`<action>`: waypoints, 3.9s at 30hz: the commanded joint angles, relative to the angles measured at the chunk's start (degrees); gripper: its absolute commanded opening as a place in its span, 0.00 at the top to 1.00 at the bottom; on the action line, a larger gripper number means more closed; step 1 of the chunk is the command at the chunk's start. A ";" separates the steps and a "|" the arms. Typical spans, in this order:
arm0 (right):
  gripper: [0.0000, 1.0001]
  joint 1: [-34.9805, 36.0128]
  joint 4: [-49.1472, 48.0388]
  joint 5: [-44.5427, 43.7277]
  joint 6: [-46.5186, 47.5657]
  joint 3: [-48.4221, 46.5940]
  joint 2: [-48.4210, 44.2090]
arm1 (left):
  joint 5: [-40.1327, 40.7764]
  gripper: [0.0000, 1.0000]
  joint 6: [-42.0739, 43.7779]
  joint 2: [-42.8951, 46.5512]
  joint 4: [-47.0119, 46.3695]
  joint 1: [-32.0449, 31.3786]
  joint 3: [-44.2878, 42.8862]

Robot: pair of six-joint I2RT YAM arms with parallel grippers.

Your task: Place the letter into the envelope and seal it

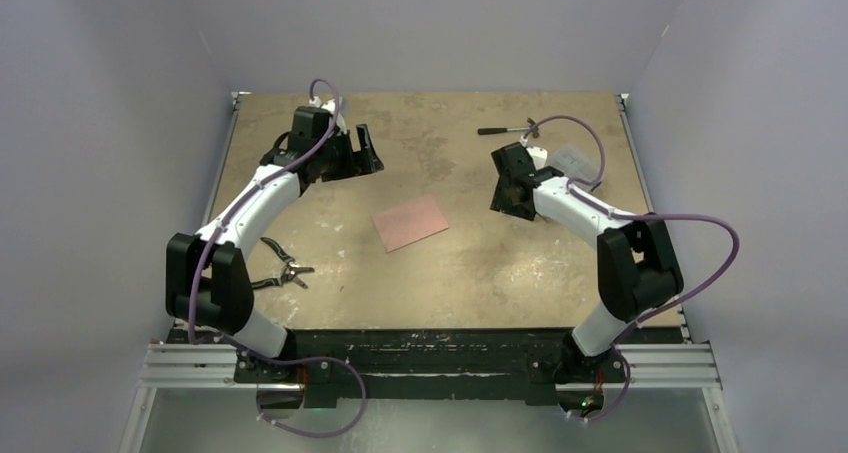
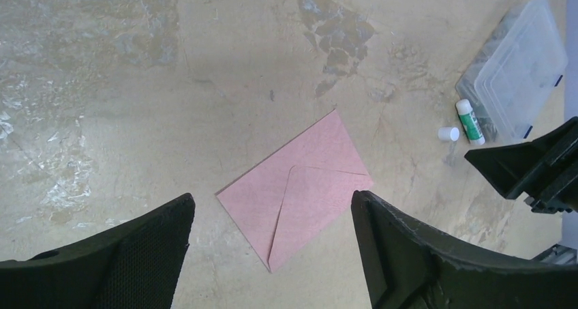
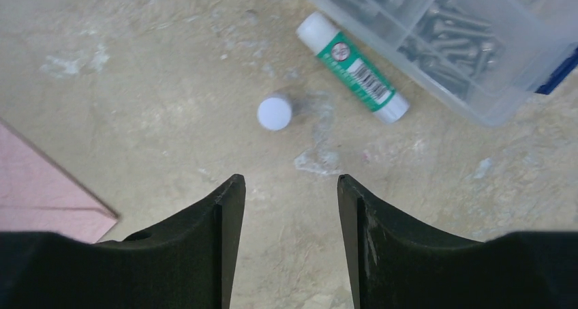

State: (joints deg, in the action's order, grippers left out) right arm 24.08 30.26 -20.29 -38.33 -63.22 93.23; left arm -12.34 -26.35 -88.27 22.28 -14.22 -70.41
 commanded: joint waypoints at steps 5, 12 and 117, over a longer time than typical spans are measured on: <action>0.56 -2.70 -0.28 -10.08 7.74 -0.21 2.58 | -5.75 0.19 -0.96 -1.47 -4.36 0.42 1.05; 0.55 -5.28 -2.81 -7.55 12.65 -0.41 6.06 | -7.56 0.21 -1.60 -2.62 -4.97 0.42 0.72; 0.98 0.27 -72.43 67.87 -11.34 4.98 -10.61 | -34.01 0.55 -29.25 2.40 -50.80 -8.72 -1.79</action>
State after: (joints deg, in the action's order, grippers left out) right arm 24.43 -35.70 47.07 -45.95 -57.82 82.43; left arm -46.17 -55.44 -87.85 -26.63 -23.27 -70.32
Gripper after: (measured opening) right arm 0.187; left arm 0.298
